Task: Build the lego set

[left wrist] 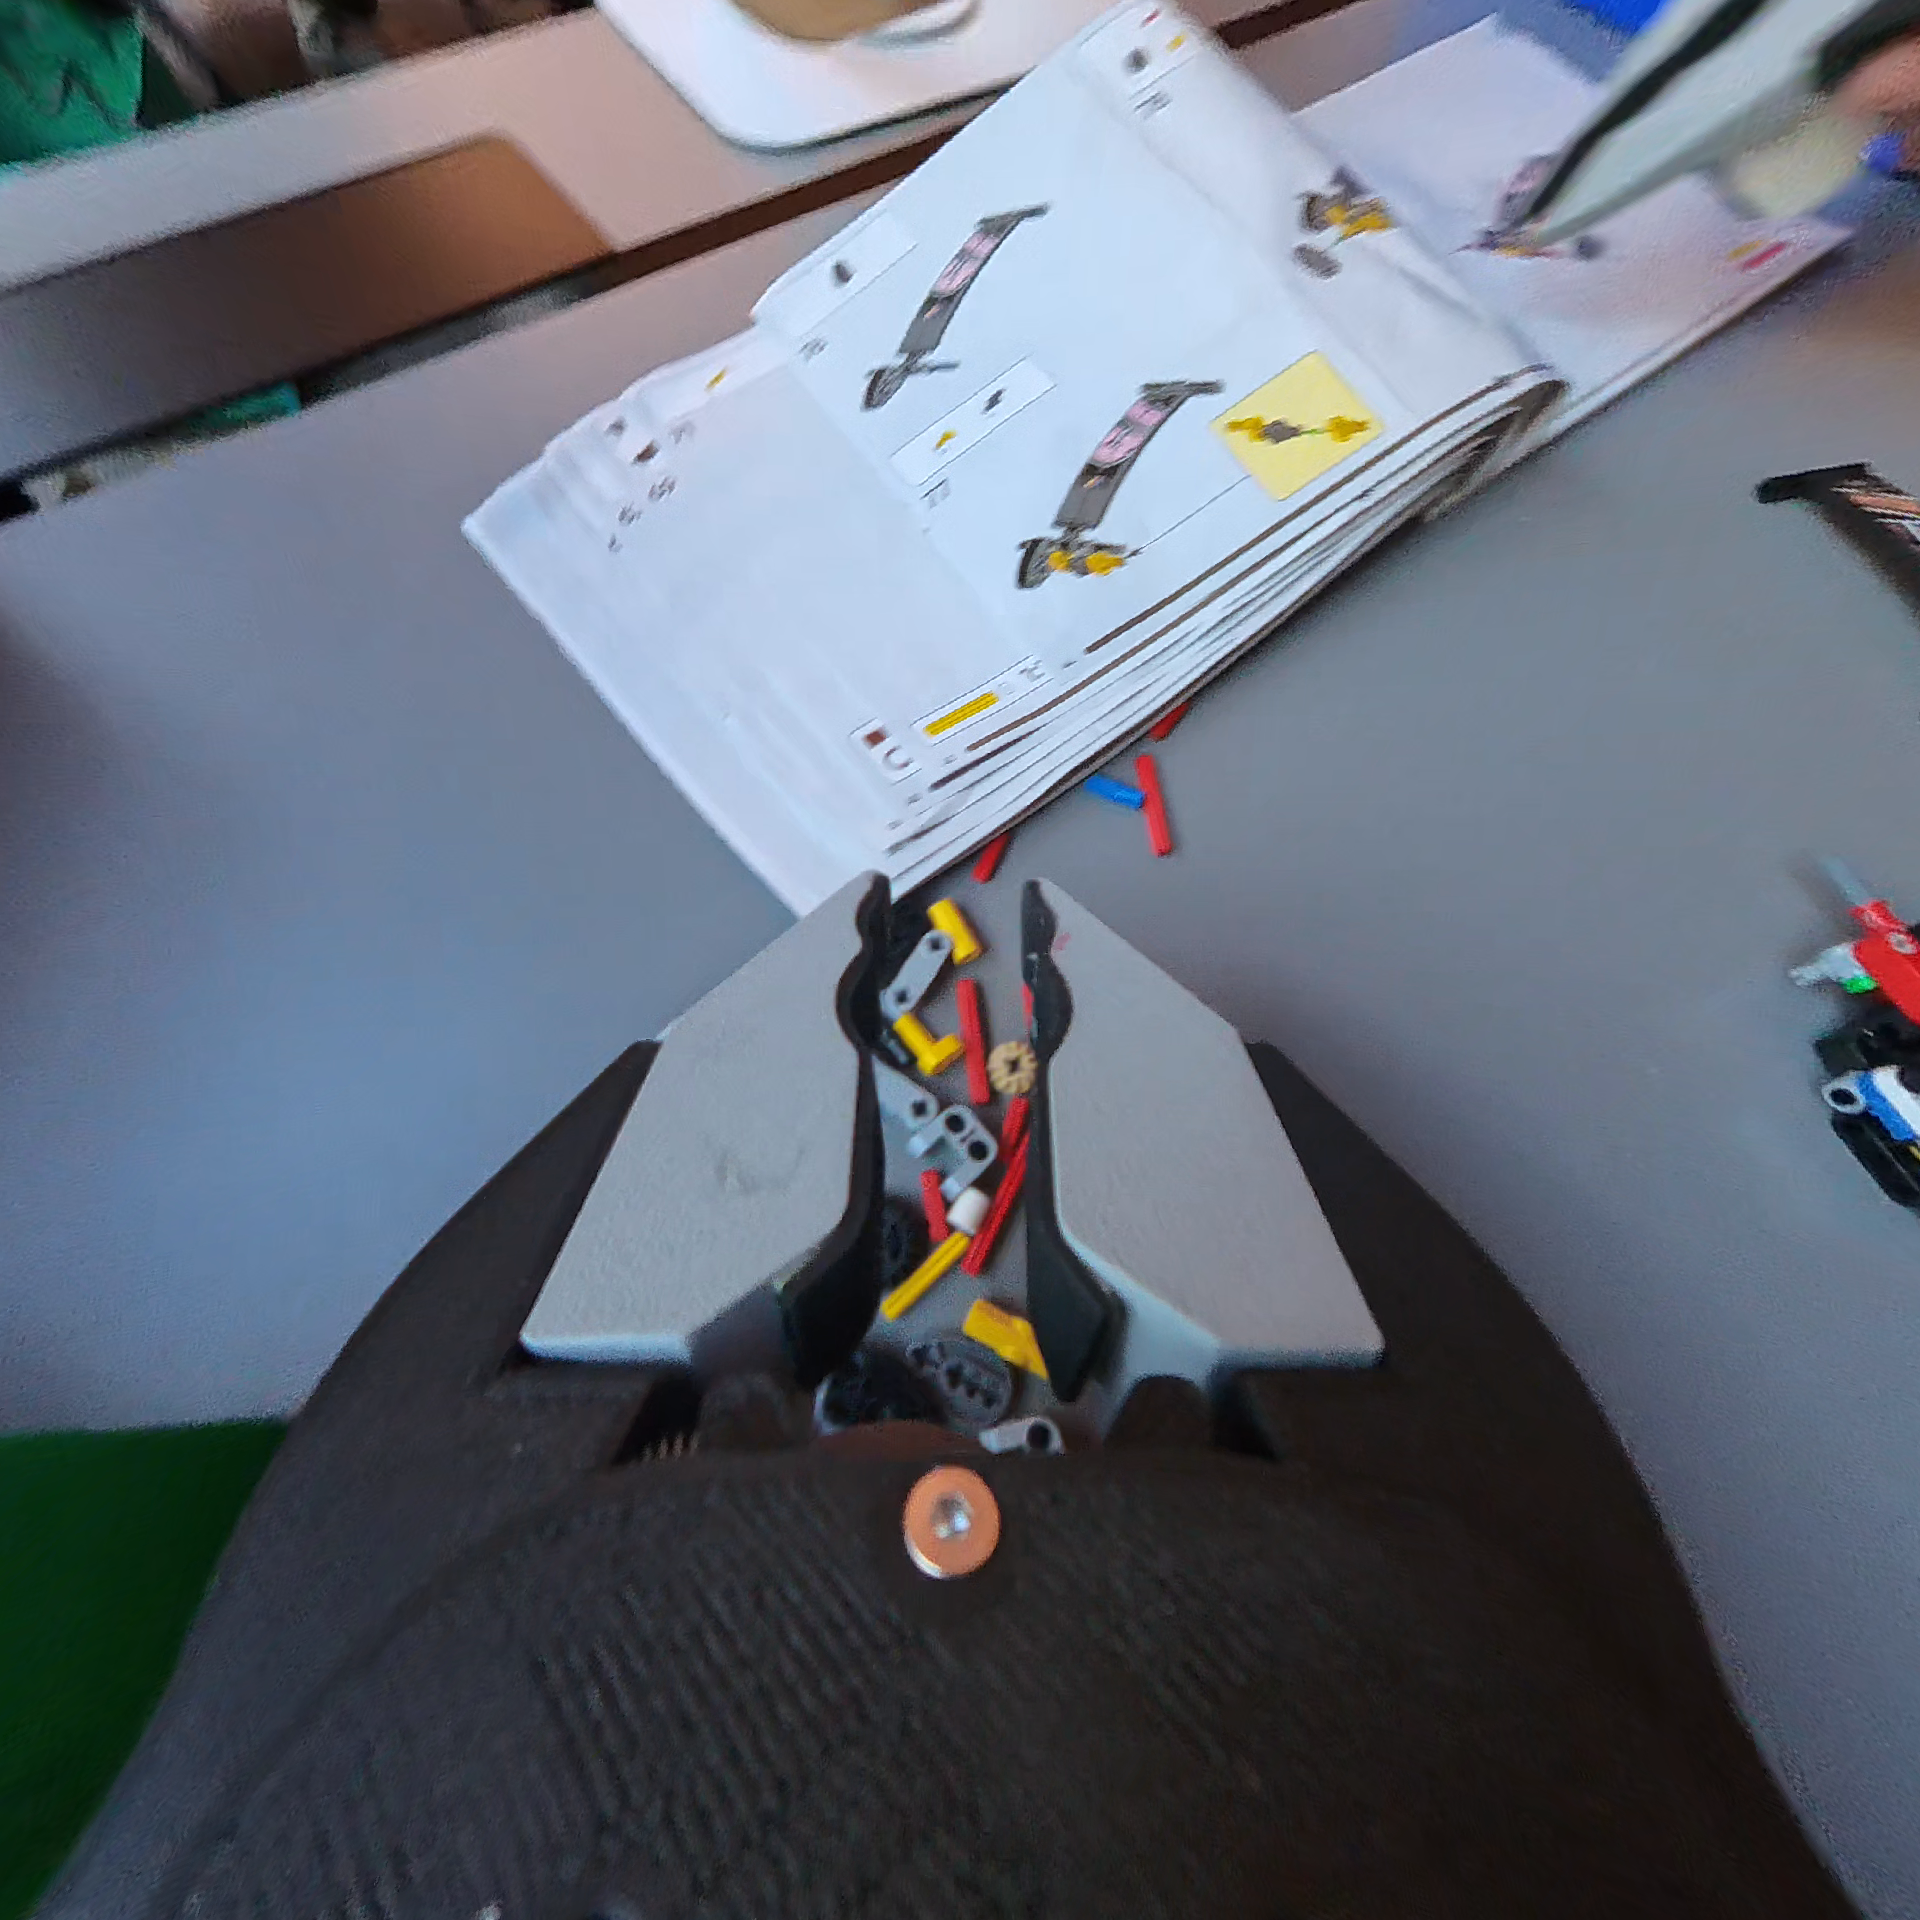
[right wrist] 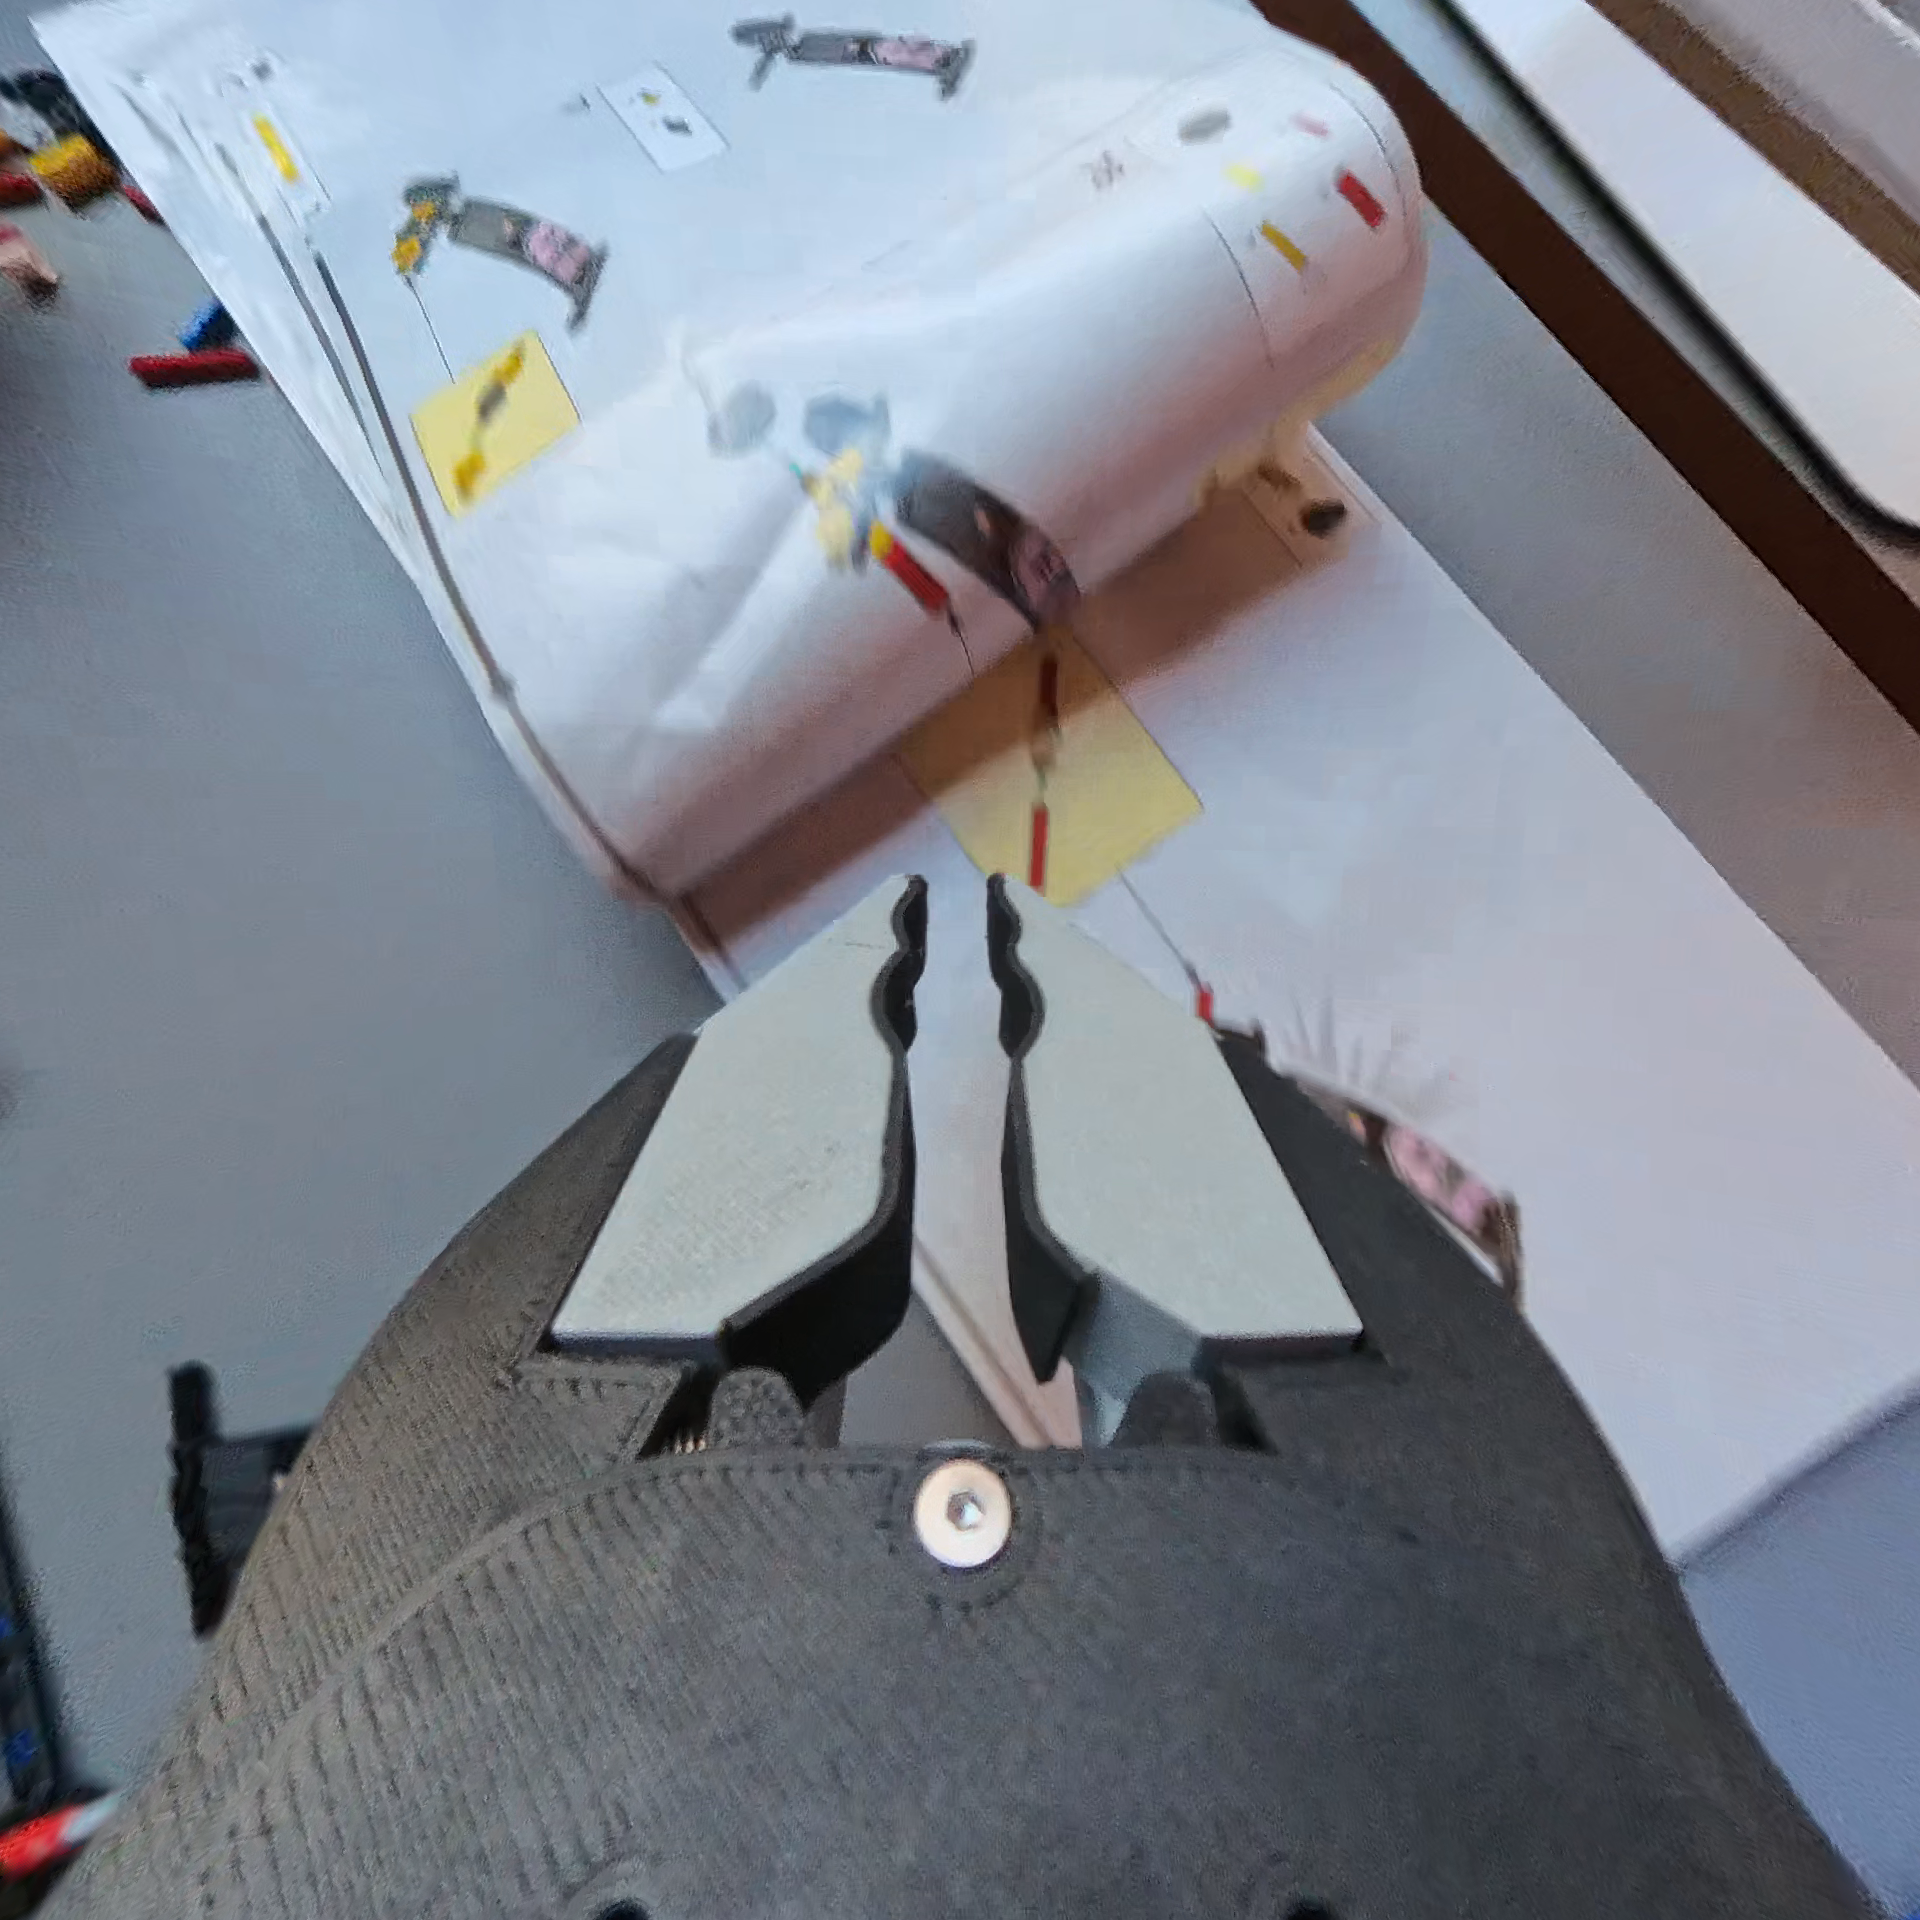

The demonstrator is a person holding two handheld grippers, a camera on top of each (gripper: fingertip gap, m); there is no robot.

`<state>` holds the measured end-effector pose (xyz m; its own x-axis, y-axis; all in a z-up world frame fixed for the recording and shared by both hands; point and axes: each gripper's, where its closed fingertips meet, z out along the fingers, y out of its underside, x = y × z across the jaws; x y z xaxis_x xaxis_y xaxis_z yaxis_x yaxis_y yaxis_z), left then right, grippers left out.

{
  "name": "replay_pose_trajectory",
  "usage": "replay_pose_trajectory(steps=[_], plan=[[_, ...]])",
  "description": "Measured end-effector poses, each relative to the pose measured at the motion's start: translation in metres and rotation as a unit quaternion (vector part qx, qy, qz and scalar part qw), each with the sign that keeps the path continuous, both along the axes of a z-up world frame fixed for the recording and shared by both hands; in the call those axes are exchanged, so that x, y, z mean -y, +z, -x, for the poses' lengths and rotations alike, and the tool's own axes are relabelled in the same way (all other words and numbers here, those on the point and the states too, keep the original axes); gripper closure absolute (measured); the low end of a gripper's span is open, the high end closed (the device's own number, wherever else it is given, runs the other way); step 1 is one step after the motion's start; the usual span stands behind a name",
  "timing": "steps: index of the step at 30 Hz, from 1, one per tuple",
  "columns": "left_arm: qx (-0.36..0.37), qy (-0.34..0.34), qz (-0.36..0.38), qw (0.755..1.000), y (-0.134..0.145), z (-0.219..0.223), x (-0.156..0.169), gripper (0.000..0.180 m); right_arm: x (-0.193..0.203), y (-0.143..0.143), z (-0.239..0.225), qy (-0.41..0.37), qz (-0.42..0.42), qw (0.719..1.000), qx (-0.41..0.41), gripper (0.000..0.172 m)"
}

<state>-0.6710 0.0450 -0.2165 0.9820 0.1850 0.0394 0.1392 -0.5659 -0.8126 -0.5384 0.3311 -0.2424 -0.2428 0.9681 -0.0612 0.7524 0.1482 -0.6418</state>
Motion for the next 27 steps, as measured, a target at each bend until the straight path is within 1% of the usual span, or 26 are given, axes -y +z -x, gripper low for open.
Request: replay_pose_trajectory(steps=[2, 5, 7, 9, 12, 15, 18, 21, 24, 27], plan=[[-0.025, -0.021, -0.026, 0.999, 0.006, -0.009, -0.004, 0.158, 0.016, 0.002, 0.022, 0.008, 0.020, 1.000, 0.003, 0.162], [-0.069, -0.033, -0.057, 0.995, 0.016, -0.011, -0.009, 0.158, 0.037, 0.004, 0.044, 0.027, 0.012, 0.999, -0.013, 0.160], [-0.090, -0.039, -0.083, 0.992, 0.024, -0.011, -0.013, 0.158, 0.053, -0.001, 0.051, 0.047, 0.023, 0.999, -0.013, 0.153], [-0.098, -0.047, -0.102, 0.989, 0.027, -0.013, -0.015, 0.159, 0.062, -0.009, 0.055, 0.040, 0.052, 0.998, -0.001, 0.149], [-0.102, -0.057, -0.083, 0.990, 0.015, -0.014, -0.011, 0.159, 0.069, -0.011, 0.062, 0.034, 0.082, 0.996, -0.009, 0.152], [-0.089, -0.050, -0.057, 0.993, 0.004, -0.009, -0.005, 0.158, 0.073, -0.013, 0.065, 0.034, 0.089, 0.995, -0.008, 0.154], [-0.063, -0.057, -0.061, 0.994, 0.003, -0.014, -0.006, 0.157, 0.073, -0.017, 0.069, 0.035, 0.054, 0.998, -0.012, 0.162], [-0.070, -0.068, -0.051, 0.994, -0.001, -0.019, -0.008, 0.157, 0.072, -0.021, 0.071, 0.036, 0.016, 0.999, -0.012, 0.169], [-0.089, -0.070, -0.037, 0.993, -0.005, -0.019, -0.009, 0.157, 0.076, -0.021, 0.071, 0.039, 0.016, 0.999, -0.009, 0.165], [-0.099, -0.068, -0.039, 0.992, -0.004, -0.018, -0.009, 0.157, 0.080, -0.012, 0.065, 0.048, 0.031, 0.998, 0.001, 0.159]])
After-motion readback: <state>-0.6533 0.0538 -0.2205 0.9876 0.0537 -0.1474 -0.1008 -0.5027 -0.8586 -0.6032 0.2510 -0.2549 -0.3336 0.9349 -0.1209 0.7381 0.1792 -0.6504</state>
